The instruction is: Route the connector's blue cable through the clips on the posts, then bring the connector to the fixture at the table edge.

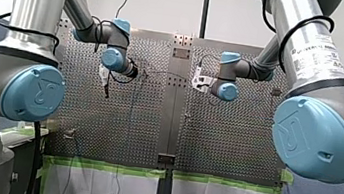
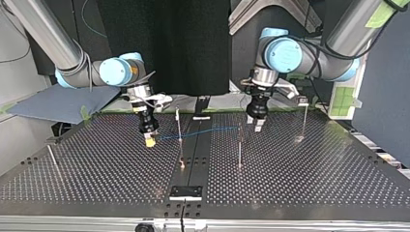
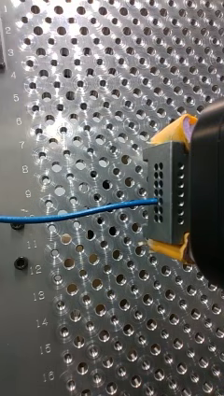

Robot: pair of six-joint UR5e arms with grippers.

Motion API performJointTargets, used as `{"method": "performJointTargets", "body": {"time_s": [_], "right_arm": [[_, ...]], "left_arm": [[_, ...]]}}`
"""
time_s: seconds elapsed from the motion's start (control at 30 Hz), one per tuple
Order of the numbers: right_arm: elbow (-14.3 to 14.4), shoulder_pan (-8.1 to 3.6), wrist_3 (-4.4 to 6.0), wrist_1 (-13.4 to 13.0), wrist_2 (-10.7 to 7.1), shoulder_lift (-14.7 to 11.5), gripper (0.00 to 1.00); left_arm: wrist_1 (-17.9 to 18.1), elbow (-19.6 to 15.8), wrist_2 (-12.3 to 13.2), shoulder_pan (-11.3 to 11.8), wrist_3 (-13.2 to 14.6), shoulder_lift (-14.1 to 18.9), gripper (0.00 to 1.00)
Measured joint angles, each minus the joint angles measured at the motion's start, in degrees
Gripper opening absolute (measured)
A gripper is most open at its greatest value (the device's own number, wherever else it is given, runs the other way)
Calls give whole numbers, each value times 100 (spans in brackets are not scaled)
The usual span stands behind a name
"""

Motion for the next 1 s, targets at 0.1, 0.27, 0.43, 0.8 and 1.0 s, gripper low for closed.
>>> {"method": "performJointTargets", "body": {"time_s": [0.1, 0.27, 0.43, 0.8, 1.0], "right_arm": [[0, 0, -1, 0, 0, 0, 0], [0, 0, -1, 12, 0, 0, 0], [0, 0, -1, 17, 0, 1, 0], [0, 1, -1, 18, 1, 2, 0], [0, 1, -1, 18, 0, 6, 0]], "left_arm": [[-3, -1, 151, -26, -33, 1, 100], [16, -1, 269, -36, -46, 2, 100], [26, 0, 271, -41, -23, 2, 100], [45, -2, 214, -40, 64, 3, 100], [40, -2, 173, -47, 135, 3, 100]]}}
